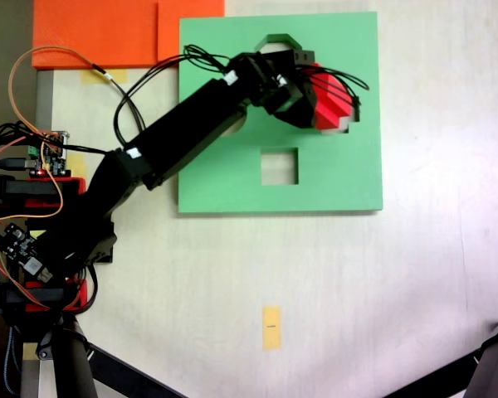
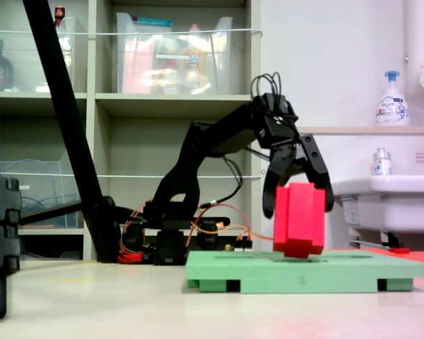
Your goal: Put the cross columnar block into the corresponding hole
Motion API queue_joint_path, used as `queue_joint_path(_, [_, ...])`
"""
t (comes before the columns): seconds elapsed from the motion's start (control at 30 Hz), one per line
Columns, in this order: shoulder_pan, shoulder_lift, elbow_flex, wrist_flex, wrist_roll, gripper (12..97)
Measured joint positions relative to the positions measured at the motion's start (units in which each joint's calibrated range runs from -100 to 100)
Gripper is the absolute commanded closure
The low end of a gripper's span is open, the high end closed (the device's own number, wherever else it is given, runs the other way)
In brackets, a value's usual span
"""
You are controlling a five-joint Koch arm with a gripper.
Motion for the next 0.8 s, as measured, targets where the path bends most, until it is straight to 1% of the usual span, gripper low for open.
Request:
queue_joint_path(0.37, [-0.1, 0.0, 0.0, 0.1, -0.73, 75.6])
queue_joint_path(0.8, [-0.98, 0.0, 0.0, 0.1, -1.37, 73.4])
